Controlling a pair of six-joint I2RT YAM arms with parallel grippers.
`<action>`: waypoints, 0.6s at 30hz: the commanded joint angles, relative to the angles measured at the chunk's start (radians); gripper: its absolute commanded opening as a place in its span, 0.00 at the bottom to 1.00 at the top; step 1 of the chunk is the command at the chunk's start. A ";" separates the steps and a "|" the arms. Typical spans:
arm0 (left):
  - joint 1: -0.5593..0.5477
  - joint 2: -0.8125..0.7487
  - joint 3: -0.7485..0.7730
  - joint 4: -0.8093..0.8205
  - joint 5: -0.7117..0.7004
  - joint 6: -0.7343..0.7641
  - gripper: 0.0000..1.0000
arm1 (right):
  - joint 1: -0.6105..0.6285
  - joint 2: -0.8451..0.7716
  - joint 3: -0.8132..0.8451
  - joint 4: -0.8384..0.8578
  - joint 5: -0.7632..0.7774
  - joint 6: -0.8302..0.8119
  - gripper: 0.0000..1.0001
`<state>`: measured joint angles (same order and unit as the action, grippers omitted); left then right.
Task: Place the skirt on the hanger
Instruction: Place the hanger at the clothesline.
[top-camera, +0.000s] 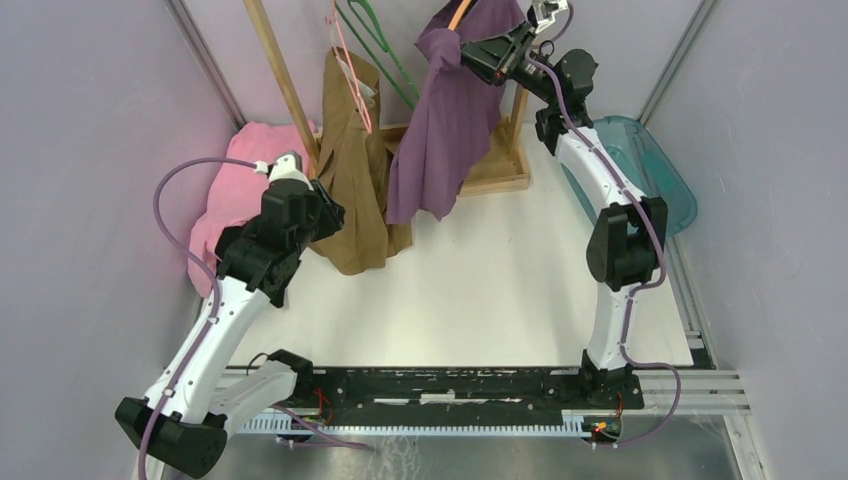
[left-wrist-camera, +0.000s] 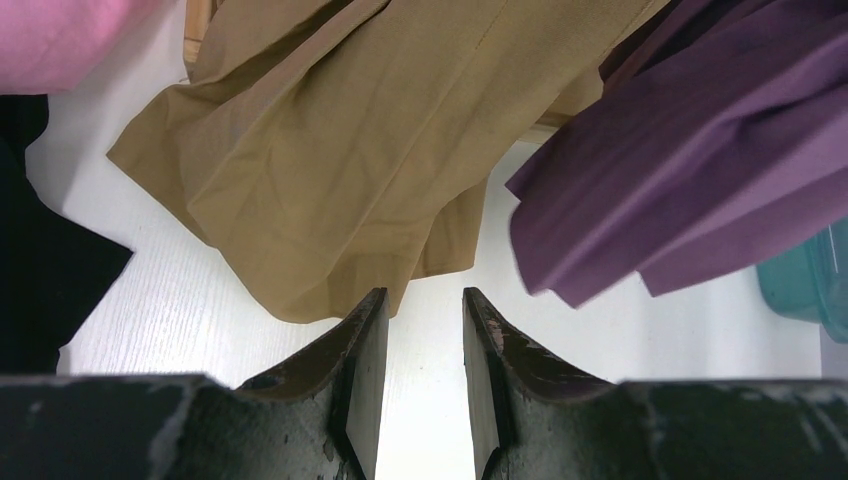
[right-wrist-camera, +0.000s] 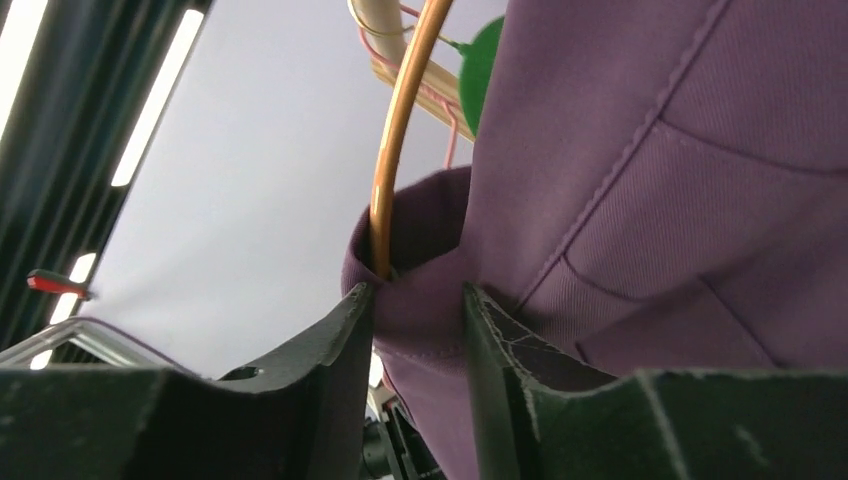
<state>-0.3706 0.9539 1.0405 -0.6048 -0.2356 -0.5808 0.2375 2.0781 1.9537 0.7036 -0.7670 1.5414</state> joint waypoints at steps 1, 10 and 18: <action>0.004 -0.025 0.020 0.004 -0.023 0.032 0.40 | -0.012 -0.186 -0.083 -0.148 -0.089 -0.190 0.45; 0.005 -0.046 0.028 -0.015 -0.024 0.025 0.41 | -0.066 -0.426 -0.234 -0.505 -0.061 -0.486 0.63; 0.004 -0.063 0.071 -0.056 -0.036 0.044 0.44 | -0.086 -0.658 -0.281 -0.995 0.103 -0.872 0.68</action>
<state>-0.3706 0.9146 1.0435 -0.6533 -0.2455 -0.5804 0.1558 1.5558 1.6871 0.0132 -0.7719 0.9470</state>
